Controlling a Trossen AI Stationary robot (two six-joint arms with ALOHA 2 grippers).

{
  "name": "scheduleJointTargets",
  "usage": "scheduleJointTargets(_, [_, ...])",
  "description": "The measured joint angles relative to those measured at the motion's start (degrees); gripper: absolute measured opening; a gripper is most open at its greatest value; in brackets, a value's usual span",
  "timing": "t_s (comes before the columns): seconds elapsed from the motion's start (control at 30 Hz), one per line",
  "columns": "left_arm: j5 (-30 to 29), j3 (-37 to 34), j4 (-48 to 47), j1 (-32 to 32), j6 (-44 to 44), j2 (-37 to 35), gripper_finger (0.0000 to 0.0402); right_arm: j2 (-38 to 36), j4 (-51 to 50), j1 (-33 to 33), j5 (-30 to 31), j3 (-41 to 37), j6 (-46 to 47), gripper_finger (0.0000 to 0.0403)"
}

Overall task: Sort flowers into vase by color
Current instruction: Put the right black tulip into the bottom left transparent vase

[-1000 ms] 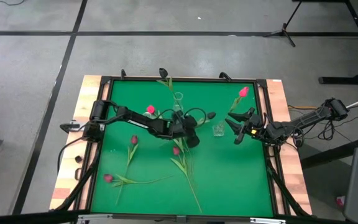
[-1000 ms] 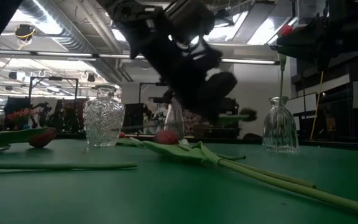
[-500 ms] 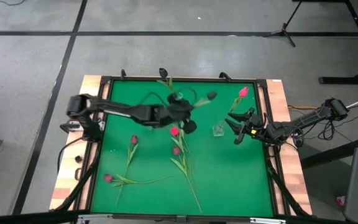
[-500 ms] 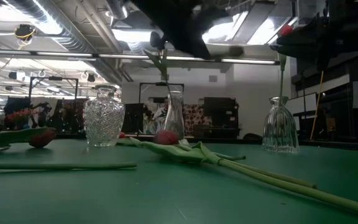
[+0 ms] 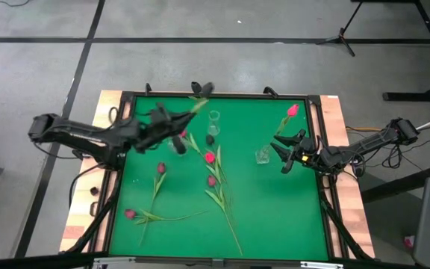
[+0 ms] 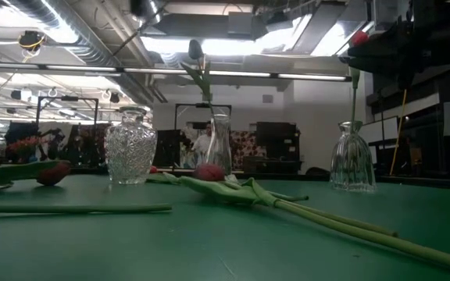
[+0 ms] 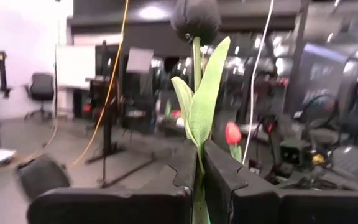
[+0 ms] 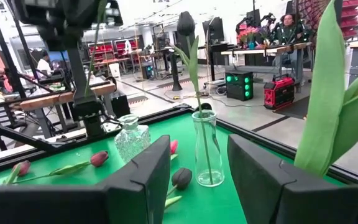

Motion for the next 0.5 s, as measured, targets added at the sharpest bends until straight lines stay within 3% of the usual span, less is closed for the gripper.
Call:
scheduleJointTargets(0.27, [0.49,-19.92,33.15,-2.43,6.63,-3.57,0.0012,0.0,0.49,0.0,0.01,0.0,0.12,0.0159])
scheduleJointTargets(0.5, [5.34,-24.23,46.59,-2.41,12.46,-2.95,0.0012,-0.02,1.75,0.0,0.04,0.0,0.4,0.0159])
